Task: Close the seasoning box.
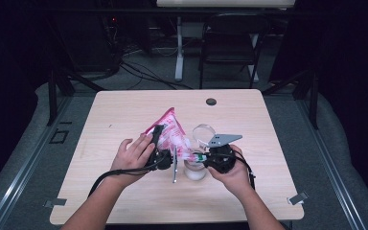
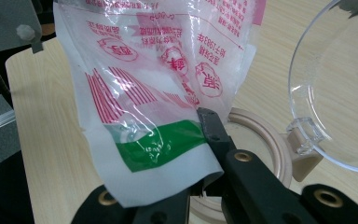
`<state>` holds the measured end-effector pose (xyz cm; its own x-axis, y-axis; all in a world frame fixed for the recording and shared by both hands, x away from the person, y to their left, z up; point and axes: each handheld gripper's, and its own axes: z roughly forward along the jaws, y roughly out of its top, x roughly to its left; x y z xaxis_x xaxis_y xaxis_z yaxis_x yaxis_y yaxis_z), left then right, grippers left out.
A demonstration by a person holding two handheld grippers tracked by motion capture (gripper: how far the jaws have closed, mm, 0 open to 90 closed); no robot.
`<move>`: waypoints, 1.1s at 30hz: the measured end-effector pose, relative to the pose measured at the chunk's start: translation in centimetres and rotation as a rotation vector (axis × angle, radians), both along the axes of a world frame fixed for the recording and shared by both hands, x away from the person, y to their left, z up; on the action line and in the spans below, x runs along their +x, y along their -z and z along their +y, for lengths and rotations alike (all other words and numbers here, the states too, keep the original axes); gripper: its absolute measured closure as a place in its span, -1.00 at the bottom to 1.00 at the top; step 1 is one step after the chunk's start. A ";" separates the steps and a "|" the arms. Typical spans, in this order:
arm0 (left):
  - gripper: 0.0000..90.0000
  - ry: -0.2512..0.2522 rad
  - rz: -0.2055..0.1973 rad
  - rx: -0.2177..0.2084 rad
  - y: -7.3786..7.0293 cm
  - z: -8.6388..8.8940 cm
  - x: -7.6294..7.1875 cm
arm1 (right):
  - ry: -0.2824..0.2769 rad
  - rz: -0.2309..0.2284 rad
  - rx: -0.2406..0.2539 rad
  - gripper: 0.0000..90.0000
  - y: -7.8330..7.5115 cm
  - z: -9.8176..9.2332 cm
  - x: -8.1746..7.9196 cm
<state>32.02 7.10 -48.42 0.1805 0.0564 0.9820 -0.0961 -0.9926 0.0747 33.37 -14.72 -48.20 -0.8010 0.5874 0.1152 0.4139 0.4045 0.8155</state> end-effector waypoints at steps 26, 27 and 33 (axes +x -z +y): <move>0.39 0.002 -0.017 0.015 -0.4 -0.2 -0.2 | 0.002 0.004 -0.006 1.00 0.1 0.0 0.1; 0.39 0.002 -0.018 0.017 -0.4 -0.2 -0.2 | 0.002 0.004 -0.005 1.00 0.1 0.0 0.1; 0.39 0.004 -0.018 0.014 -0.4 -0.2 -0.2 | 0.002 0.002 -0.005 1.00 0.1 0.0 0.1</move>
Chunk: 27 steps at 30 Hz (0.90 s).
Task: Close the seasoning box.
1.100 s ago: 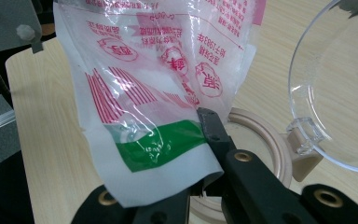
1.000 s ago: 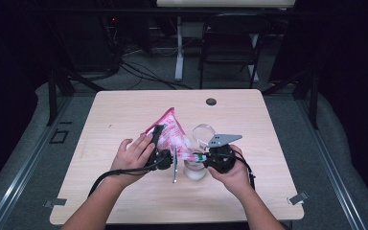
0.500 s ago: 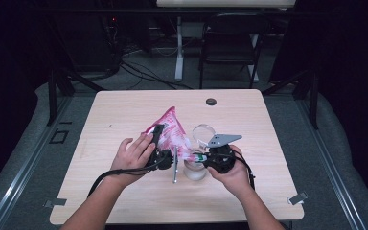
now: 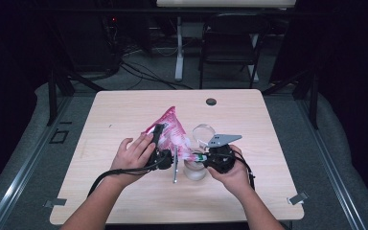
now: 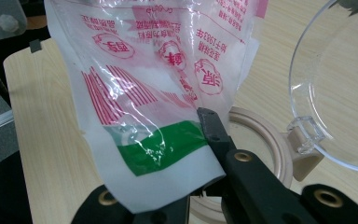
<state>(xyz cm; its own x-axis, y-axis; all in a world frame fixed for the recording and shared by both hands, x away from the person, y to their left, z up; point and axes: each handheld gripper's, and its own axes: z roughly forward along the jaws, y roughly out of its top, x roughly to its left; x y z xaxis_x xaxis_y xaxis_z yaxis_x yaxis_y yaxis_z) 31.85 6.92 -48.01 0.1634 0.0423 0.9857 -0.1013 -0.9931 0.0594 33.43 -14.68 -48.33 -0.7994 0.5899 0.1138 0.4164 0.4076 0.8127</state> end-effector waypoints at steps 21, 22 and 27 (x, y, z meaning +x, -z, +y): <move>0.39 0.004 -0.004 0.005 -0.1 -0.1 0.1 | 0.004 -0.004 -0.003 1.00 0.0 0.0 0.0; 0.39 0.004 -0.003 0.005 -0.1 -0.1 0.1 | 0.002 -0.002 -0.003 1.00 0.0 -0.1 0.1; 0.39 0.000 0.001 0.008 -0.1 -0.2 0.0 | 0.003 -0.002 -0.006 1.00 0.0 -0.1 0.1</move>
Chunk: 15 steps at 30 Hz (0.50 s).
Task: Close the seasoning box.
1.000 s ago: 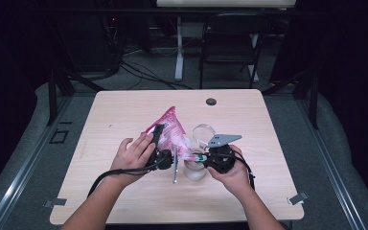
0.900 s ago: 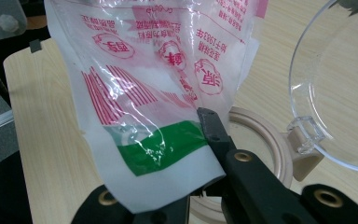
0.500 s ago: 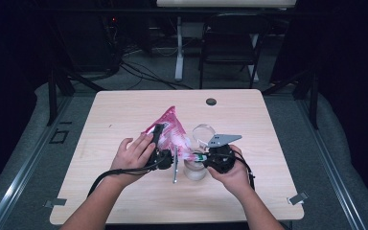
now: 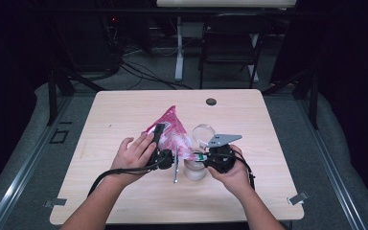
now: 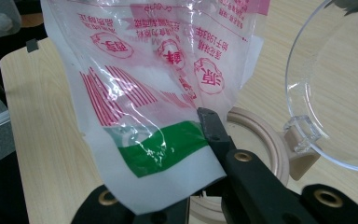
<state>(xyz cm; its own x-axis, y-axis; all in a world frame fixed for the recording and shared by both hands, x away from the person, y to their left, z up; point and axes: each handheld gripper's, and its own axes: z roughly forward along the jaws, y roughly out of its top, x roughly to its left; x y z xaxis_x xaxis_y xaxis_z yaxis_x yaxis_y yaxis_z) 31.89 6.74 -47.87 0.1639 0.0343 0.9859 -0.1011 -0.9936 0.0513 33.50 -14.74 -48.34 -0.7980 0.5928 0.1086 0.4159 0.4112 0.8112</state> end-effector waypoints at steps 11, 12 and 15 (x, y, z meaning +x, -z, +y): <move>0.39 0.010 -0.009 0.008 -0.1 -0.1 0.1 | 0.007 -0.002 -0.003 1.00 0.1 0.0 0.0; 0.39 0.009 -0.010 0.011 -0.1 -0.2 0.1 | 0.007 -0.002 -0.002 1.00 0.1 0.0 0.0; 0.39 0.009 -0.010 0.012 -0.1 -0.2 0.1 | 0.008 -0.002 -0.004 1.00 0.1 0.0 0.0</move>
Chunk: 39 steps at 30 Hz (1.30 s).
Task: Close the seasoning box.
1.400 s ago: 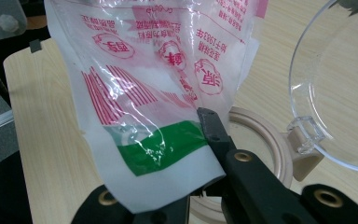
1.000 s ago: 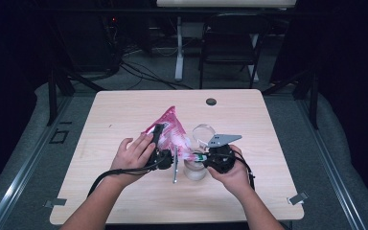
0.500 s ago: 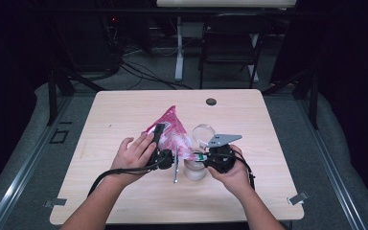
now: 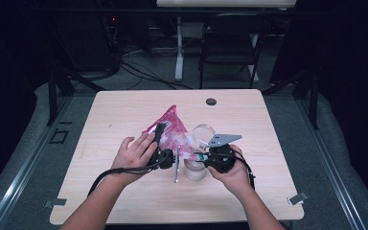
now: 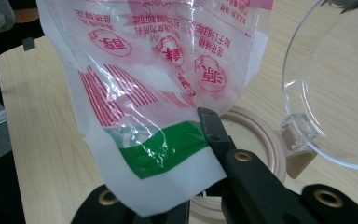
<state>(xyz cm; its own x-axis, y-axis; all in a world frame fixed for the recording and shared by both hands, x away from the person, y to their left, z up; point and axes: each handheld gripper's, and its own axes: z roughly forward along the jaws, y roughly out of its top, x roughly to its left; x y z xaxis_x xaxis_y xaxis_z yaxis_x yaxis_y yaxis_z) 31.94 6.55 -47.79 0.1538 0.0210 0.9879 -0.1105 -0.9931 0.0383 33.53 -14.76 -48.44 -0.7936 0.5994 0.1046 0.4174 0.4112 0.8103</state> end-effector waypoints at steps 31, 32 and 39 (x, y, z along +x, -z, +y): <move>0.33 0.021 0.022 0.070 -0.4 -0.1 0.4 | -0.003 0.007 -0.010 1.00 0.1 0.0 0.0; 0.32 0.021 0.022 0.072 -0.4 -0.1 0.4 | -0.004 0.007 -0.012 1.00 0.1 0.0 0.0; 0.30 0.020 0.024 0.077 -0.5 -0.1 0.4 | -0.002 0.007 -0.011 1.00 0.1 0.0 0.0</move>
<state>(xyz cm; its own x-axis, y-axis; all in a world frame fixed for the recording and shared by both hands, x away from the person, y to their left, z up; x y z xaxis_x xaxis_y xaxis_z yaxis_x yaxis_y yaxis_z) 32.38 6.47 -47.30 0.1769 -0.0580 0.9825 -0.1302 -0.9909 -0.0351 33.53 -14.74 -48.56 -0.7942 0.5987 0.1035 0.4222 0.4213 0.8027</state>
